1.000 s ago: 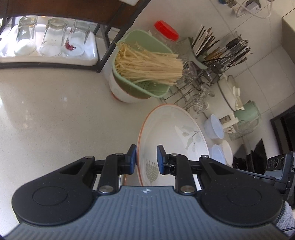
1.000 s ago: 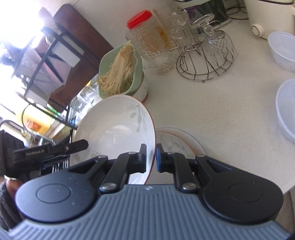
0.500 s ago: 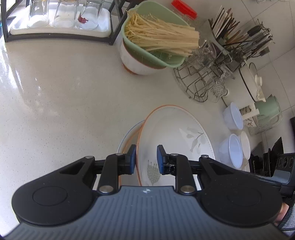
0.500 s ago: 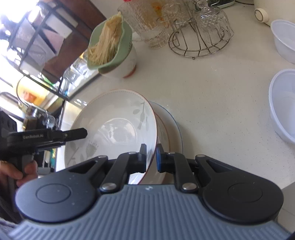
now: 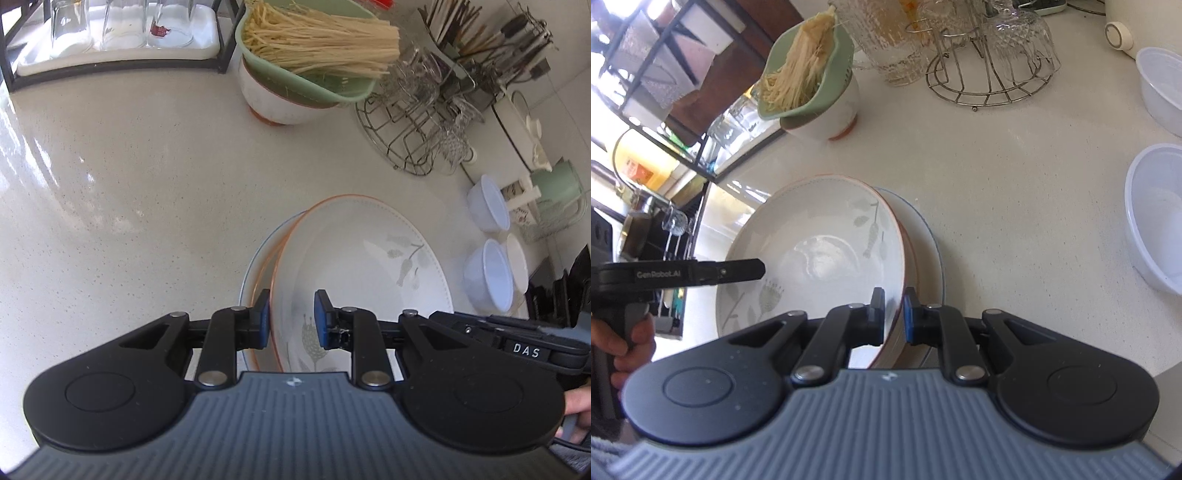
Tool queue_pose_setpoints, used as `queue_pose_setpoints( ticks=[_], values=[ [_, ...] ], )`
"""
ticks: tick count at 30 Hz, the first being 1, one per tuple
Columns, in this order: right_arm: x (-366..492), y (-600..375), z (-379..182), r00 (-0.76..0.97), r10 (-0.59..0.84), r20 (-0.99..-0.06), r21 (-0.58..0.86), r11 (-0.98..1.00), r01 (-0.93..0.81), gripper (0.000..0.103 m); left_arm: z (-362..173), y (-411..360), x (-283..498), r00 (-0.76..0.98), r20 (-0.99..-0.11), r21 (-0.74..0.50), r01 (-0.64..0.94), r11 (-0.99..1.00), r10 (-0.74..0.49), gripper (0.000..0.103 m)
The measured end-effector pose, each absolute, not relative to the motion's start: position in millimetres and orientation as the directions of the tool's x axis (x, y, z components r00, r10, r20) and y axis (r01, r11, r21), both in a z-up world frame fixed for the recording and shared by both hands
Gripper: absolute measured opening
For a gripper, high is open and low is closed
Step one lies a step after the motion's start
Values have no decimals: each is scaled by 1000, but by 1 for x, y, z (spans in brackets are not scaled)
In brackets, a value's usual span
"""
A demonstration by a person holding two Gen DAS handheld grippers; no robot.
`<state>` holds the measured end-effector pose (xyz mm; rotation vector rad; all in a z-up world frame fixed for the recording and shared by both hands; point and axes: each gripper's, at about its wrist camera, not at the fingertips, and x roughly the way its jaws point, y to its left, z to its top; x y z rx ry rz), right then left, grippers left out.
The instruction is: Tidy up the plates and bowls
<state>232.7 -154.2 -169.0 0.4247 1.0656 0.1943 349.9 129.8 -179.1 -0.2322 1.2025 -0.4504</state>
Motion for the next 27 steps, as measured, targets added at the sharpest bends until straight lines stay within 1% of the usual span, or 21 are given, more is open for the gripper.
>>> queue_pose_setpoints(
  ticks=[4,8,12,20,27],
  values=[
    [232,-151,-170,467,350,-812,415,909,41,13,-179,126,348,285,-858,-379,207,902,-427,29],
    [233,-151,-176,449,373,-812,440,896,51,13,-175,127,346,278,-868,-375,176,910,-411,34],
    [228,-149,-179,445,387,-807,452,891,44,12,-173,125,340,276,-895,-315,167,934,-351,39],
    [223,-151,-178,480,376,-793,447,894,40,13,-163,129,330,315,-888,-311,127,942,-336,39],
    [216,-157,-166,531,336,-778,404,915,12,13,-145,123,318,378,-856,-342,98,934,-353,39]
  ],
)
